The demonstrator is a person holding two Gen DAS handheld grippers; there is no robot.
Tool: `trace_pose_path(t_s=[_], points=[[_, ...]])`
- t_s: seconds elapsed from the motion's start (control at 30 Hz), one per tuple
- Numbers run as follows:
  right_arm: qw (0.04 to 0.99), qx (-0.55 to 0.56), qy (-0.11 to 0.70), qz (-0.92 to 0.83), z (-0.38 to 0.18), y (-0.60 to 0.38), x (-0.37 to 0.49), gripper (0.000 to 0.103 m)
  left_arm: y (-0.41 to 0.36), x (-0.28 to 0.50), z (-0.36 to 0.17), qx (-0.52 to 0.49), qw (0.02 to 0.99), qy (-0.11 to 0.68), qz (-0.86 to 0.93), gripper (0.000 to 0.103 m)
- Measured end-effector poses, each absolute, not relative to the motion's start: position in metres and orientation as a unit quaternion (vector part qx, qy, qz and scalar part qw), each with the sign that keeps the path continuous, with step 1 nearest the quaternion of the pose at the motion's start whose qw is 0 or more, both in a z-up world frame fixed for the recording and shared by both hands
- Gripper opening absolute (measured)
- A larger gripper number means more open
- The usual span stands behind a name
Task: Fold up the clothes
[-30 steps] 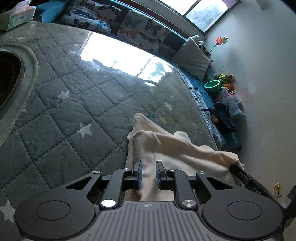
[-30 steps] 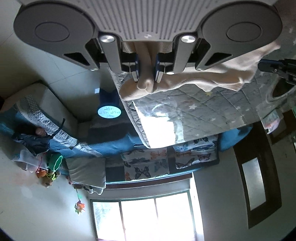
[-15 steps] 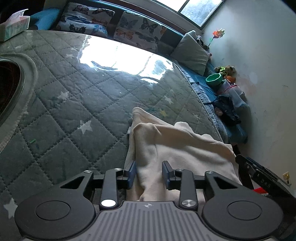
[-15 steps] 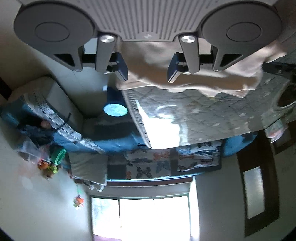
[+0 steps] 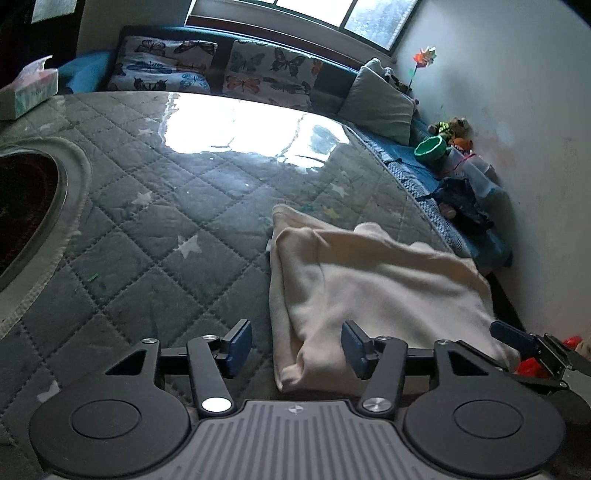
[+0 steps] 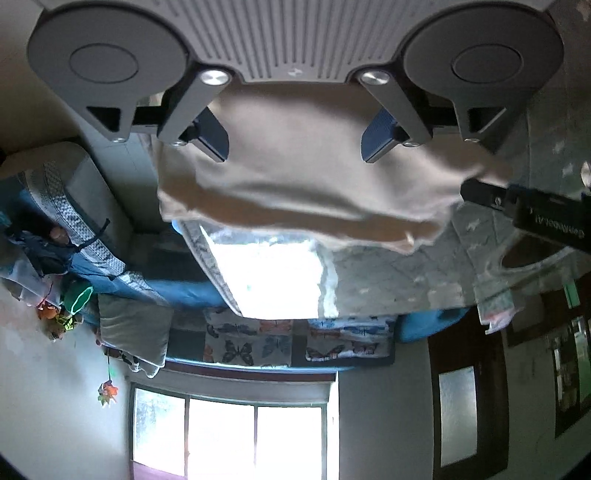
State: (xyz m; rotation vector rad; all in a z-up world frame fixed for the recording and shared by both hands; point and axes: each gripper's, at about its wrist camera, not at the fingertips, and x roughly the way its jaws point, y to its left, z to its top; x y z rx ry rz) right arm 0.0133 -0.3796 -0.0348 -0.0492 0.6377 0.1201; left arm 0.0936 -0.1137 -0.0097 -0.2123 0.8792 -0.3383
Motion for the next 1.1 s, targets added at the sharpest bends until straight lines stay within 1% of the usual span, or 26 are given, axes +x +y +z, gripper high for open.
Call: trace_pose_path(t_s=[0.13, 0.37, 0.47, 0.5, 0.63, 0.7, 0.83, 1.03, 1.1], points=[[0.946, -0.034, 0.318, 0.054, -0.042, -0.377, 0.007, 0.083, -0.115, 0.087, -0.012, -0.081, 0.892, 0.414, -0.162, 0.061], [0.953, -0.019, 0.298, 0.051, -0.034, -0.379, -0.002, 0.082, -0.114, 0.077, -0.005, -0.075, 0.903, 0.393, -0.157, 0.061], [0.950, -0.019, 0.308, 0.046, -0.039, -0.381, -0.003, 0.080, -0.121, 0.075, -0.003, -0.051, 0.908, 0.385, -0.159, 0.061], [0.949, -0.024, 0.310, 0.043, -0.041, -0.381, -0.003, 0.078, -0.123, 0.075, -0.004, -0.047, 0.908, 0.385, -0.156, 0.061], [0.959, -0.013, 0.281, 0.028, -0.030, -0.383, -0.009, 0.075, -0.131, 0.075, -0.003, -0.036, 0.911, 0.379, -0.159, 0.061], [0.960, -0.010, 0.281, 0.018, -0.028, -0.385, -0.007, 0.075, -0.135, 0.076, -0.005, -0.024, 0.911, 0.380, -0.157, 0.061], [0.950, -0.022, 0.312, 0.011, -0.042, -0.386, 0.001, 0.075, -0.138, 0.078, -0.011, -0.004, 0.910, 0.385, -0.154, 0.061], [0.953, -0.018, 0.301, 0.015, -0.035, -0.387, -0.006, 0.078, -0.131, 0.076, -0.009, -0.013, 0.907, 0.388, -0.161, 0.061], [0.952, -0.015, 0.305, 0.018, -0.033, -0.388, -0.008, 0.081, -0.129, 0.074, -0.007, -0.014, 0.907, 0.388, -0.162, 0.062]])
